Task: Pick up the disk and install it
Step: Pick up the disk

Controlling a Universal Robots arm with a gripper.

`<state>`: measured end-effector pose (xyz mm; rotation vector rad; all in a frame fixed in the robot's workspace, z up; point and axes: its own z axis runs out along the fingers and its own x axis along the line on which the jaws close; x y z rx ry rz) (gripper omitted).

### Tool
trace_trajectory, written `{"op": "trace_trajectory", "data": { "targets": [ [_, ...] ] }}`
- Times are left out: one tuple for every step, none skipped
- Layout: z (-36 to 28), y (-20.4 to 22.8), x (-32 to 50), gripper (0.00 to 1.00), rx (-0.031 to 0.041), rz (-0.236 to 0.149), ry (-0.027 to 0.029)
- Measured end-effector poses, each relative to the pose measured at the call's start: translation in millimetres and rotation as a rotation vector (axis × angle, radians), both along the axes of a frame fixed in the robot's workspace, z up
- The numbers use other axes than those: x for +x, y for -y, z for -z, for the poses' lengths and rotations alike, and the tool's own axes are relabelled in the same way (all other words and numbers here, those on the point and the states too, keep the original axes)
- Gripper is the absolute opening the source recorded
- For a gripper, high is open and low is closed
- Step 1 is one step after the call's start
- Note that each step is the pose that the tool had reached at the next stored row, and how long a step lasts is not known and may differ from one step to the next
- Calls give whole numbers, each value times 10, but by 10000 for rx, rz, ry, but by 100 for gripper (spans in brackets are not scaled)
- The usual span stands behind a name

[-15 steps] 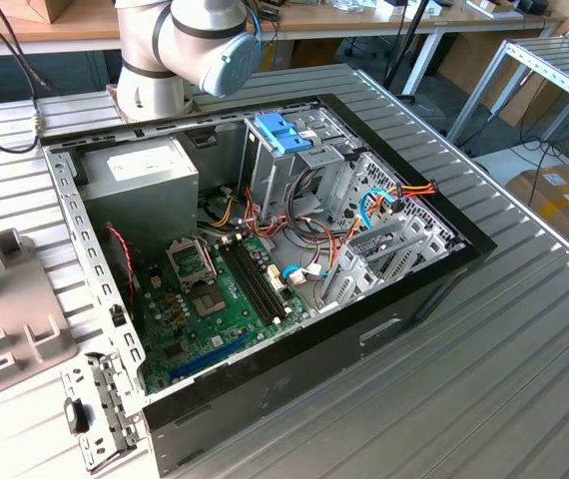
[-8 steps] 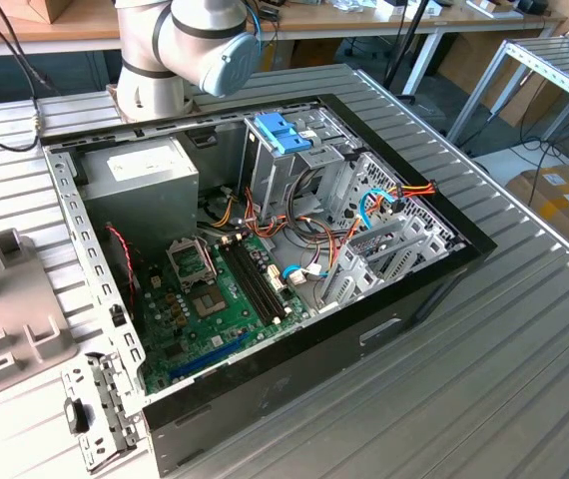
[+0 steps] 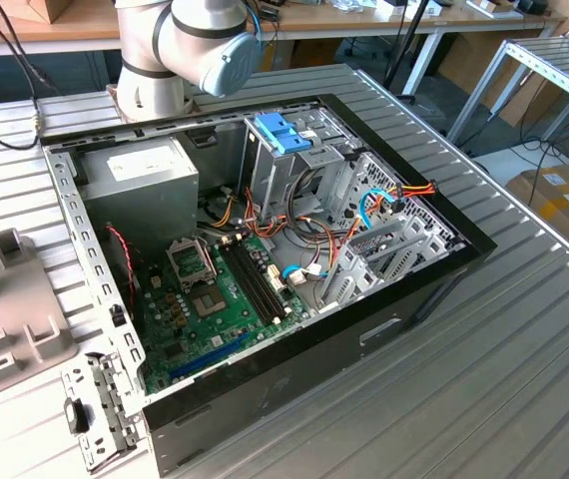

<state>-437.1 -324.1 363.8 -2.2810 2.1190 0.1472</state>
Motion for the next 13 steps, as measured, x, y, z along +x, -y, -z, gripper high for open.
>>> {"op": "trace_trajectory", "data": {
  "targets": [
    [-8,0,0,37,3,0,0],
    [-19,0,0,37,6,0,-1],
    [-30,0,0,37,10,0,-1],
    [-42,0,0,37,16,0,0],
    [-53,0,0,37,20,0,-1],
    [-65,0,0,37,24,-1,0],
    [-75,0,0,37,29,0,0],
    [-83,0,0,37,34,0,0],
    [-95,0,0,37,39,0,0],
    [-105,0,0,37,45,0,1],
    [-112,0,0,37,48,0,0],
    [-123,0,0,37,53,0,0],
    [-135,0,0,37,61,0,1]
  ]
}}
